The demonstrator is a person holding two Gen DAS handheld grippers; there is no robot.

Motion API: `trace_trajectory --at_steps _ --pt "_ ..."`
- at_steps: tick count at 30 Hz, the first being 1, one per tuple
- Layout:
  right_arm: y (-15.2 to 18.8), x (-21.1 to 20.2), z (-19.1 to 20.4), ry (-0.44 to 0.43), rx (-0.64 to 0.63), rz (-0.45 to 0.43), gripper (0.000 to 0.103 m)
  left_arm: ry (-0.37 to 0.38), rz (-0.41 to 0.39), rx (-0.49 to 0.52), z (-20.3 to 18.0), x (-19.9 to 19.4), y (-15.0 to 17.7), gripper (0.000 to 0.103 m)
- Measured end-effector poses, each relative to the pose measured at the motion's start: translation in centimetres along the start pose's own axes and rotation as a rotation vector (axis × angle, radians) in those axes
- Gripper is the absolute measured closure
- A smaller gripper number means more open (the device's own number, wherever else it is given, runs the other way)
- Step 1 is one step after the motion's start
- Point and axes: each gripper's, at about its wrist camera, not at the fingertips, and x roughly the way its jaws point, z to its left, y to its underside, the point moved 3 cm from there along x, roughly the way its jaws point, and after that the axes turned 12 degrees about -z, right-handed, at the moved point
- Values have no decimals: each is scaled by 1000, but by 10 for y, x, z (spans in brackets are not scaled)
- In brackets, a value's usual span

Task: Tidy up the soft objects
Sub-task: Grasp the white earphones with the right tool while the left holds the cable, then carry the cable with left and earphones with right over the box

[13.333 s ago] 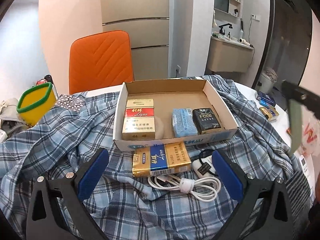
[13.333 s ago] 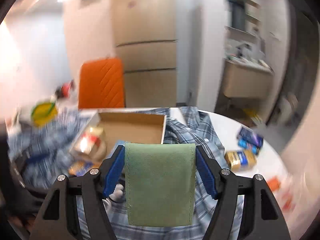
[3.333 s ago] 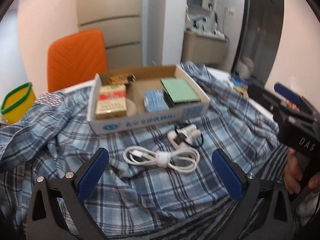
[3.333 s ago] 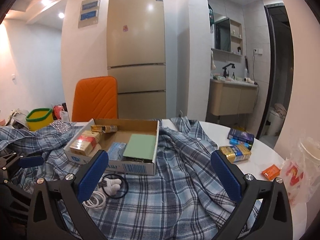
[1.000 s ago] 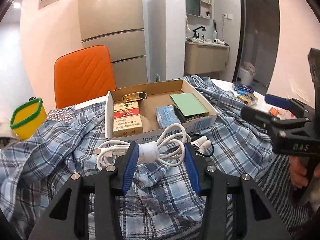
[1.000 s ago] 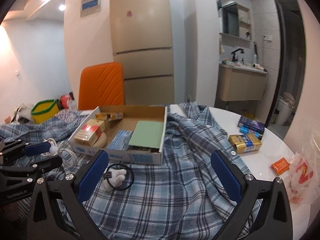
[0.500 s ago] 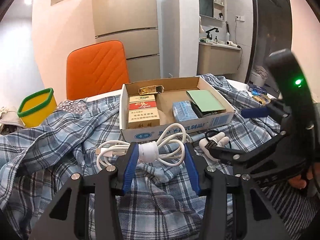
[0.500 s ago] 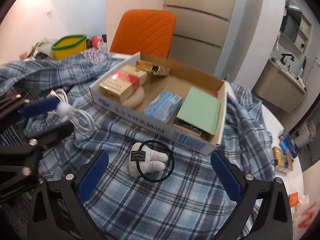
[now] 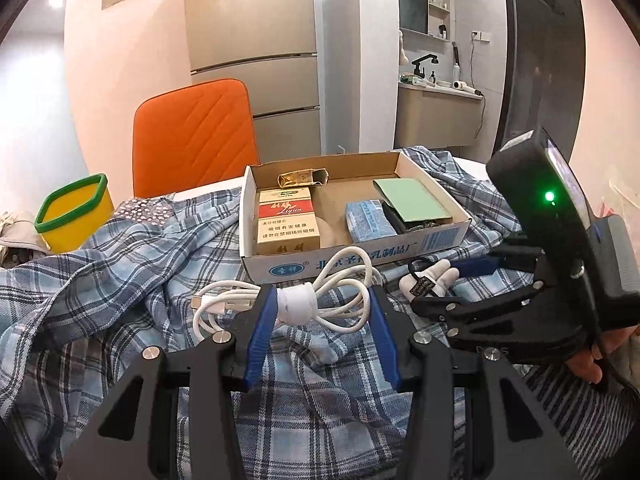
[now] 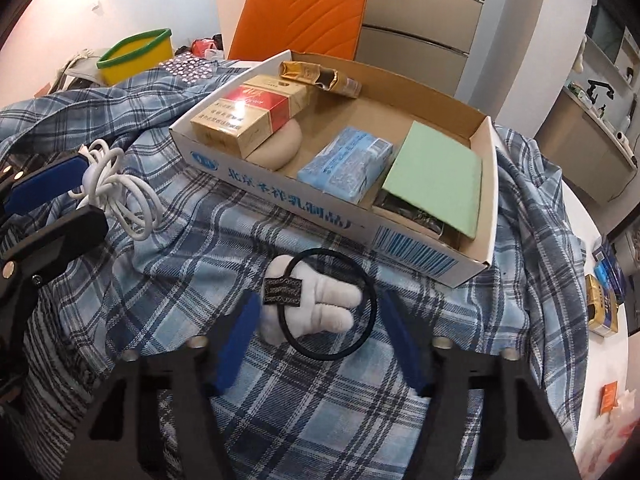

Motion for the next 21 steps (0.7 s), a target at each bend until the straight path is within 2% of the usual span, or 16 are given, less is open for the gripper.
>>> trace_trajectory --at_steps 1,4,12,16,21 --pt "0 0 2 -7 -5 0 61 -1 0 -2 0 0 0 58" --pt "0 -5 8 -3 -32 -22 75 -4 0 -7 1 -1 0 58" --pt "-5 -43 5 54 -24 -156 77 -3 -17 -17 2 -6 -5 58" --pt "-2 -65 1 64 3 -212 77 -3 -15 -62 4 -13 -8 58" --pt "6 -94 -6 118 63 -289 77 -57 -50 -36 -1 -29 -16 58"
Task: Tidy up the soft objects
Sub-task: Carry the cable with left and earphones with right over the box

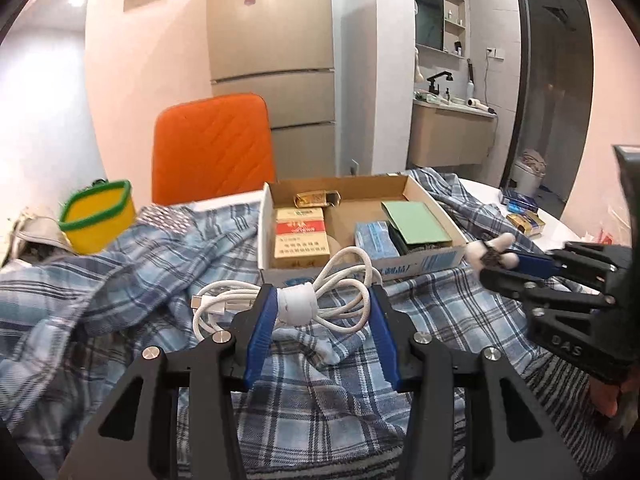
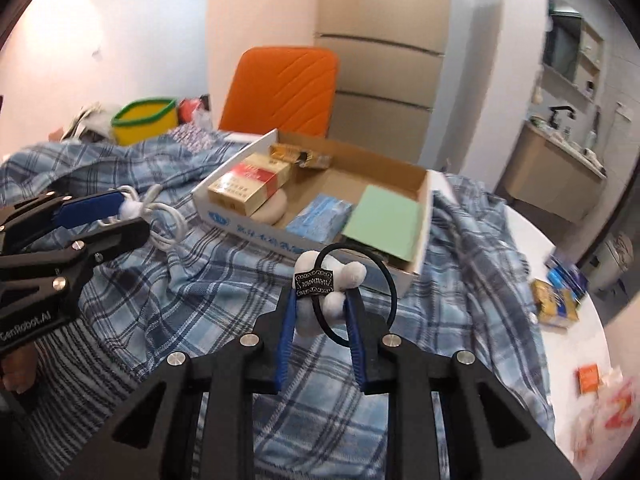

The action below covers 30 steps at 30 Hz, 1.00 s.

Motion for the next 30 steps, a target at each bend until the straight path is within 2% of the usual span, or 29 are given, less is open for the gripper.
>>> trace_trajectory --at_steps 5,11,21,25,30 --pt "-3 -28 -6 63 52 -101 77 8 -37 7 -8 -11 -11 58" --pt "-22 -51 -5 76 54 -202 77 -11 -93 17 -14 -17 -35 58" --pt "-86 -77 -20 127 76 -364 77 -25 -227 32 -23 -28 -90 58" --pt "-113 -81 -29 154 97 -409 77 -29 -266 25 -25 -28 -111 58" --pt "-146 -72 -46 181 161 -417 77 -49 -313 34 -26 -18 -145 58"
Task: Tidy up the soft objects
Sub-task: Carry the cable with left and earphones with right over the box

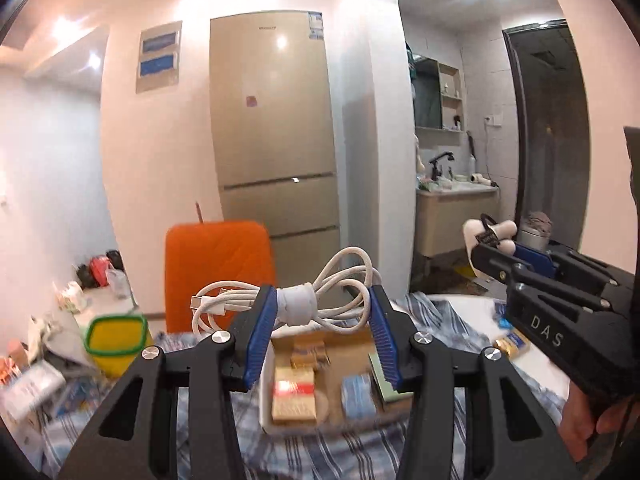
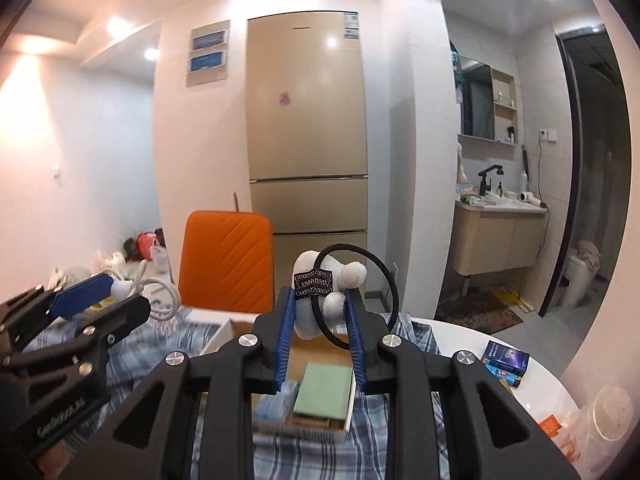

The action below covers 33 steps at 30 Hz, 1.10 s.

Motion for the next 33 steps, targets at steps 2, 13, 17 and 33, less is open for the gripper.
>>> trace_trajectory --at_steps 2,13,17,33 --pt "-11 9 0 16 1 -8 77 0 -27 -9 2 6 -13 58" --pt "-48 44 -2 25 7 -75 77 -18 12 -25 5 48 -16 57" --pt "-38 57 -4 10 17 -44 77 -21 66 8 4 63 2 57" --pt "59 145 -2 3 -14 252 77 -31 381 -32 21 134 85 57"
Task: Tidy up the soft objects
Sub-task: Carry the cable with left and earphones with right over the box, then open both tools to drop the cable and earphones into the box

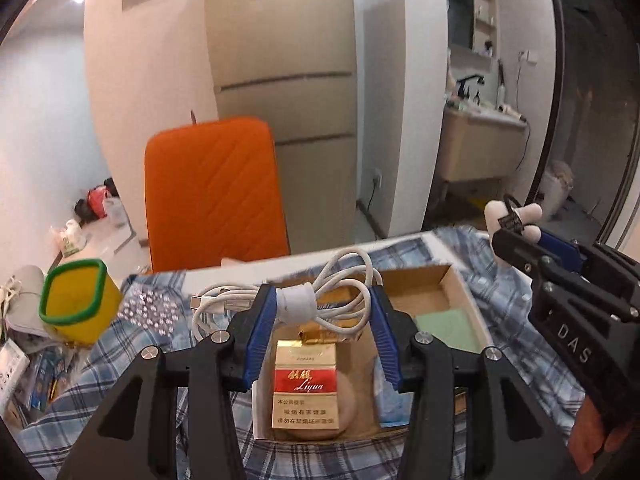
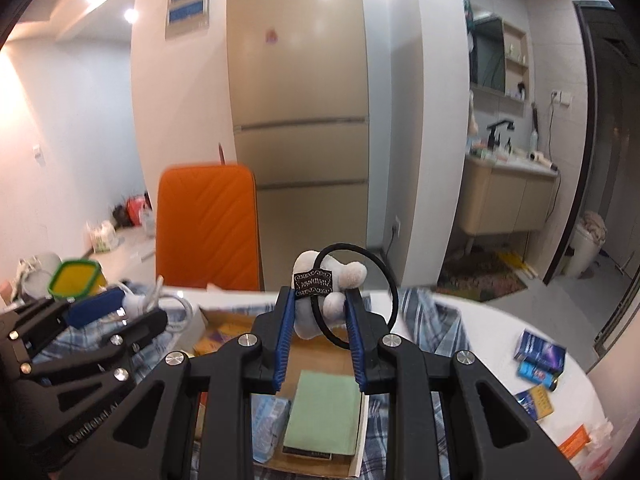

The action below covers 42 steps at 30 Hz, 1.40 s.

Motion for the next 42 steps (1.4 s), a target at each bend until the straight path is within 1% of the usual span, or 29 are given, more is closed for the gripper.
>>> trace_trajectory --at_steps 4,6,10,14,17,18,19,20,21,22,24,30,34,39,42 --pt "23 28 1 -2 -9 80 77 9 72 -13 4 18 14 57" --pt "36 37 2 -5 -11 118 77 11 95 -14 4 26 17 57" --pt "52 50 0 -8 -9 162 77 4 117 -9 5 32 21 57" --pt "59 57 -2 -11 -4 183 77 9 127 -10 4 33 22 56" --pt "60 55 0 -15 -6 178 77 15 125 -22 5 32 22 54" --pt "59 55 1 -20 -10 175 76 16 123 -26 6 33 22 50" --pt "58 54 1 -26 -14 175 71 13 120 -26 6 32 21 47" --pt "59 54 2 -26 -16 174 68 12 111 -26 6 30 20 40" --pt "58 53 3 -25 -17 170 59 11 103 -26 7 29 20 35" --pt "58 52 3 -25 -16 162 46 10 97 -28 7 28 19 34" --pt "56 49 3 -21 -16 147 39 12 95 -36 8 26 17 30" --pt "54 49 0 -14 -9 146 39 10 80 -35 9 22 13 30" --pt "50 45 -2 -5 -2 131 39 15 70 -31 8 19 11 30" --pt "37 29 -3 6 -2 81 39 16 23 -28 8 2 2 30" --pt "24 13 -3 1 6 39 39 8 -22 -27 8 -14 -7 30"
